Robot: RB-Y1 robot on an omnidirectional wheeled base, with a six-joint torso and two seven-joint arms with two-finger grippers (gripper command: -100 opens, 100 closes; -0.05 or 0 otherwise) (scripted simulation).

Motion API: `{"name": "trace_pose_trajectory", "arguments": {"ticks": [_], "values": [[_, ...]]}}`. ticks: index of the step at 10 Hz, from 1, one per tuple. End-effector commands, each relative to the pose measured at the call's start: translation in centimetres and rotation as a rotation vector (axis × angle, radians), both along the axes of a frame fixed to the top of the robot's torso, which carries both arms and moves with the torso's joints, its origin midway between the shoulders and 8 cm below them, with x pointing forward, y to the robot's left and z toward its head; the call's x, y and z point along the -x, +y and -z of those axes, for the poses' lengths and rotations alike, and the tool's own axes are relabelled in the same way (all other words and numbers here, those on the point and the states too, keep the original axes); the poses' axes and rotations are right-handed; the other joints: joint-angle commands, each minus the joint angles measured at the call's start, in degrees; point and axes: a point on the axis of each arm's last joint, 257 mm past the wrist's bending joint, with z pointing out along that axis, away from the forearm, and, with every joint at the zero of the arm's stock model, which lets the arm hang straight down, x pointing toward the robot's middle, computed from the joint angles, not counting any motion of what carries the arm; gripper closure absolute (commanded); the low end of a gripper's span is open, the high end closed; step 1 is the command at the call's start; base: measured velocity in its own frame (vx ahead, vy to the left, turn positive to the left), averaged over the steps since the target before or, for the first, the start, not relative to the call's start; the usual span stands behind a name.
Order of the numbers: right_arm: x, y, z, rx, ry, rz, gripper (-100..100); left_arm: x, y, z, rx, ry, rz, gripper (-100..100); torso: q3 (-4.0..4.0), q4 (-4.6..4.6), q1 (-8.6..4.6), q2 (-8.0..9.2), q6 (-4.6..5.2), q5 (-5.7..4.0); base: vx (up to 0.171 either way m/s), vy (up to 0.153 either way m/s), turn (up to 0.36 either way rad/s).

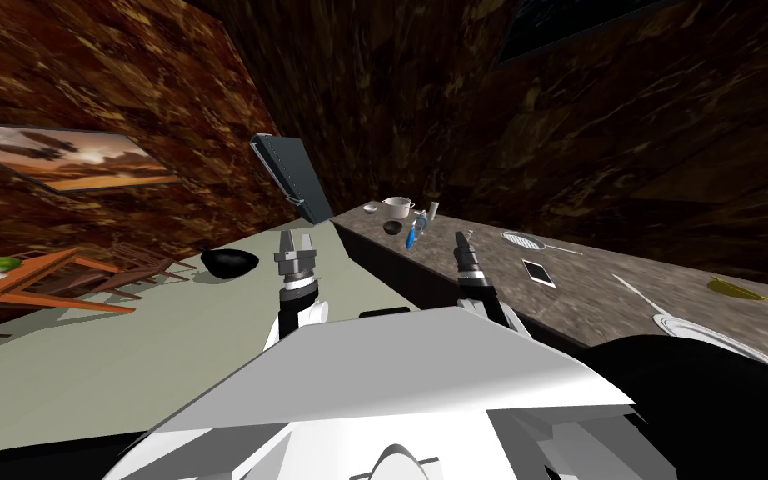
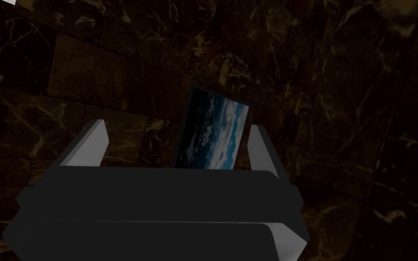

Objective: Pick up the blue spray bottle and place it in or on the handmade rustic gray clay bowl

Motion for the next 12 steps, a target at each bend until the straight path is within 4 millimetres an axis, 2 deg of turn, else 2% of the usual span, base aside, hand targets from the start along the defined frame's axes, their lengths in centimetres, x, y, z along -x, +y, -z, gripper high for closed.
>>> {"name": "trace_pose_trajectory", "arguments": {"ticks": [1,3,7,12], "values": [[0.1,-1.9,2.1,0.051,0.074,0.046,-100,0.0,0.0,0.0,0.000,0.000,0.000,0,0.00,0.00,0.00,0.00,0.00,0.00,0.101,0.207,0.071],[0.7,-4.3,4.5,0.113,0.165,0.106,-100,0.0,0.0,0.0,0.000,0.000,0.000,0,-0.01,-0.01,-0.05,-0.01,0.00,0.00,0.086,0.166,0.070],[2.6,-9.3,8.7,0.230,0.342,0.225,-100,0.0,0.0,0.0,0.000,0.000,0.000,0,-0.06,-0.03,0.18,-0.10,0.00,0.04,0.121,0.225,0.059],[5.2,-14.9,12.7,0.366,0.534,0.344,-100,0.0,0.0,0.0,0.000,0.000,0.000,0,-0.08,-0.03,-0.14,-0.13,0.01,-0.01,0.131,0.161,0.007]]}}
